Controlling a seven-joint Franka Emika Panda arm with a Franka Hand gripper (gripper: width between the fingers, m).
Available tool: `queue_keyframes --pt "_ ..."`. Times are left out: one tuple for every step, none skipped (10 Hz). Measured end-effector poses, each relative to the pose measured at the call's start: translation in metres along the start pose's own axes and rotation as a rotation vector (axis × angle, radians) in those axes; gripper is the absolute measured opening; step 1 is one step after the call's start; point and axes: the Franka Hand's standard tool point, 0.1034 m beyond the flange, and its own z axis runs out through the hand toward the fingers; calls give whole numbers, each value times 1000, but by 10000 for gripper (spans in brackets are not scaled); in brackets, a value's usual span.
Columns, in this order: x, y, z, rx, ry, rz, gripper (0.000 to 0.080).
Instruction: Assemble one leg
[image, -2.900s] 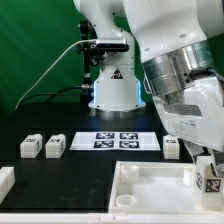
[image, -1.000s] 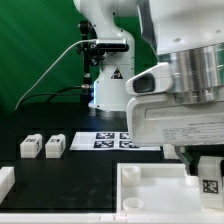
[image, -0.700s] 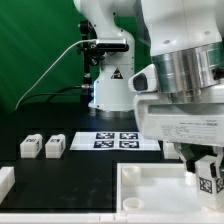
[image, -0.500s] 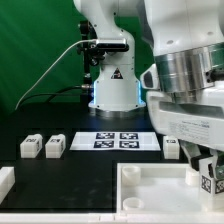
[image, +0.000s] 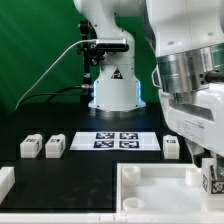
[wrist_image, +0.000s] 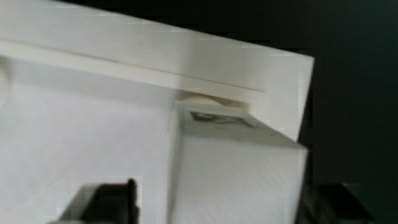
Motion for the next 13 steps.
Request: queue_keyframes --pt "-1 2 0 -24 -9 -125 598" --pt "-1 0 -1 -43 -4 -310 598" --pt "0 1 0 -42 -5 -410 641" --pt "0 1 0 -42 -7 -498 641" --pt "0 1 0 -43 -8 -591 648" --pt "0 2 1 -58 -5 -765 648" --pt "-3 2 5 -100 10 -974 649" --pt "-6 1 5 -116 13 -1099 649" --pt "-4 2 5 -112 9 -1131 640" --pt "-5 2 5 -111 12 -1053 462" --pt "-5 2 5 -108 12 -1019 462" --pt "-6 2 6 -102 12 -905 311" --pt "-7 2 6 -98 15 -804 291"
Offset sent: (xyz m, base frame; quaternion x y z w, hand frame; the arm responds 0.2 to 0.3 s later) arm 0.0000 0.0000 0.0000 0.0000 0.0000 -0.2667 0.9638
